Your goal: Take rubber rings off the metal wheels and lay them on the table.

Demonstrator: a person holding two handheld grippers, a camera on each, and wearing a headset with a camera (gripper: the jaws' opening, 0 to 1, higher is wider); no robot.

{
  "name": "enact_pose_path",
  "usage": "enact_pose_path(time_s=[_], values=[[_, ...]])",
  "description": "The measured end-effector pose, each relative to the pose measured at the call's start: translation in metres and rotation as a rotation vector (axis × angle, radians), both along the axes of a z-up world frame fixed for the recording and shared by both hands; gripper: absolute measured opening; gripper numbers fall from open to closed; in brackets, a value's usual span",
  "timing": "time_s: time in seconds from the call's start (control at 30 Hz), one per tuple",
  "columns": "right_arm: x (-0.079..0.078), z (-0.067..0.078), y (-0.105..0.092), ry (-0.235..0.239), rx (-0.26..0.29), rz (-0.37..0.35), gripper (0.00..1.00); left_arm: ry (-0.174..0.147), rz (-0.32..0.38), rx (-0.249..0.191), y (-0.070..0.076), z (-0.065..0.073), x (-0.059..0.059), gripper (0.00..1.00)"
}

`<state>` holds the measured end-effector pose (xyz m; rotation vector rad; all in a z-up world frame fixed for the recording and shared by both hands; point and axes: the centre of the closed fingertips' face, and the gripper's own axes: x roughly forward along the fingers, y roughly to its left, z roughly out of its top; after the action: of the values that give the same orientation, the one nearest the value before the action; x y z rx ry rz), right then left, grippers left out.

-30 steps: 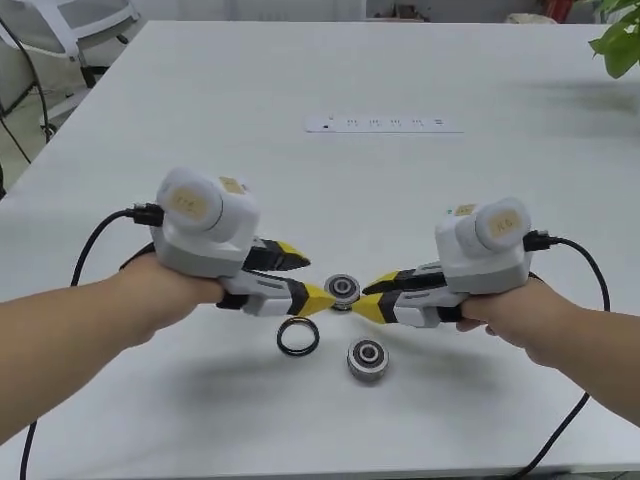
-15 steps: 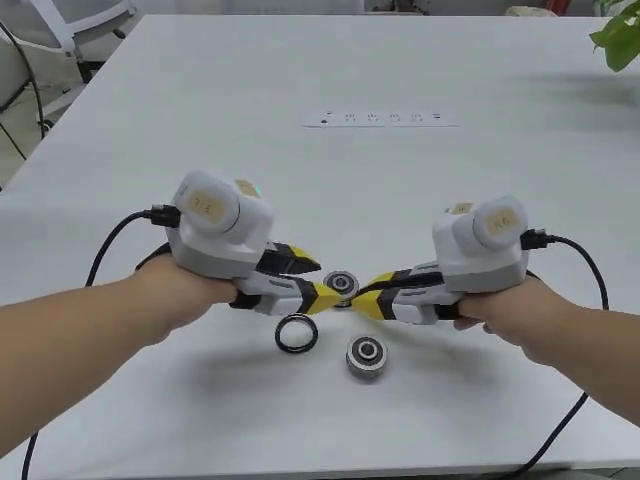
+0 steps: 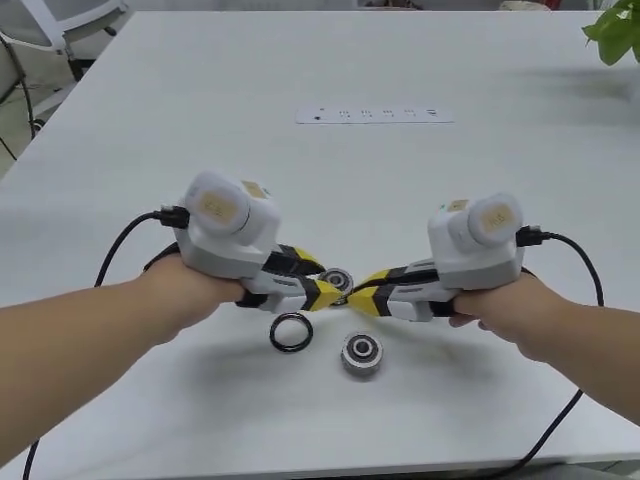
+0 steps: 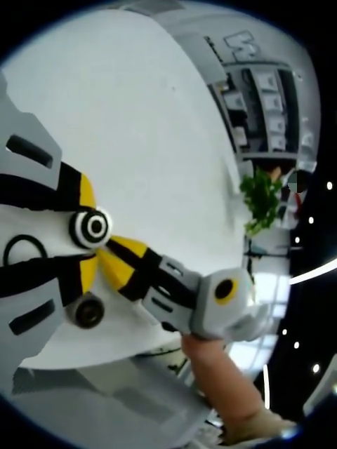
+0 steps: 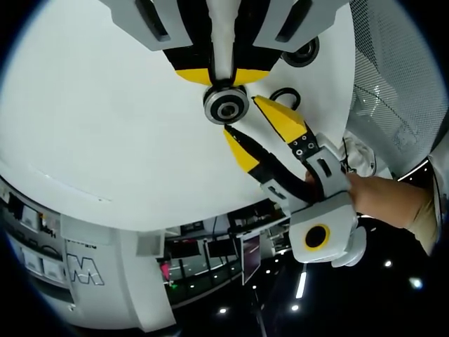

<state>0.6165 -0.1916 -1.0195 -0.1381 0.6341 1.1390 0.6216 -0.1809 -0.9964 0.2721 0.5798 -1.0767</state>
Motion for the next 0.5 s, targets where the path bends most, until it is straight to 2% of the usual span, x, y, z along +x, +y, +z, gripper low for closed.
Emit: enact_pose_path(time_s=[0.5], values=[[0.0003,0.0003,0.0003,0.001,0.004,-0.007,0.04,-0.033,-0.008,0.033,-0.0031,-0.0044,0.0055,0.17]])
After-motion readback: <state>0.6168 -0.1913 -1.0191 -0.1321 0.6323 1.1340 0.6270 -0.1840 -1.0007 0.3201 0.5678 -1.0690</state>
